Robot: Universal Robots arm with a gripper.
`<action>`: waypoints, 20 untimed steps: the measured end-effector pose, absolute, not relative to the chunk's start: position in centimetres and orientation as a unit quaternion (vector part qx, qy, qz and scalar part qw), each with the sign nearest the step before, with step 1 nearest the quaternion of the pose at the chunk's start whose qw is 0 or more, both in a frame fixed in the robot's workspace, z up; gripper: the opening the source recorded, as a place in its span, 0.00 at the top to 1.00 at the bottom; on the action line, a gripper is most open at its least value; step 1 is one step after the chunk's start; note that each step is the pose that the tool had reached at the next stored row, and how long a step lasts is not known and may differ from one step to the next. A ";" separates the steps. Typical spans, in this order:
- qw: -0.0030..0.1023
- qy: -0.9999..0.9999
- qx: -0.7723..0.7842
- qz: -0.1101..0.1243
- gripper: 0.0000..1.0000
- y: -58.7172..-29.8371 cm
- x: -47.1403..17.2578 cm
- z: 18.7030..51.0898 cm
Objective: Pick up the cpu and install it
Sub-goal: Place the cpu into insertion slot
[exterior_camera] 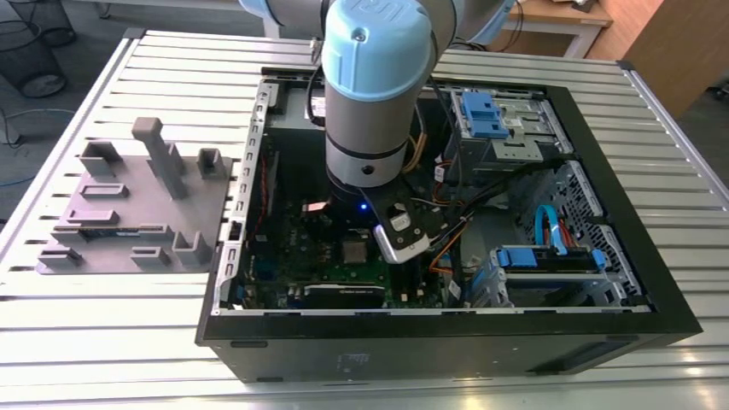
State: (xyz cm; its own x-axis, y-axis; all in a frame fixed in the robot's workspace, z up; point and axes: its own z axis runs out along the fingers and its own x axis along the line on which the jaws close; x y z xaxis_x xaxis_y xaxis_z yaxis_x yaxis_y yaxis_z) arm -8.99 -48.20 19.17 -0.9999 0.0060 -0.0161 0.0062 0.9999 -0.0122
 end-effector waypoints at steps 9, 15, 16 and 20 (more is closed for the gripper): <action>0.008 1.000 0.003 -0.007 0.45 -48.2 -9.2 19.2; 0.008 1.000 0.003 -0.007 0.53 -48.2 -9.2 19.2; 0.008 1.000 0.003 -0.007 0.53 -48.2 -9.2 19.2; 0.008 1.000 0.003 -0.008 0.53 -48.2 -9.2 19.2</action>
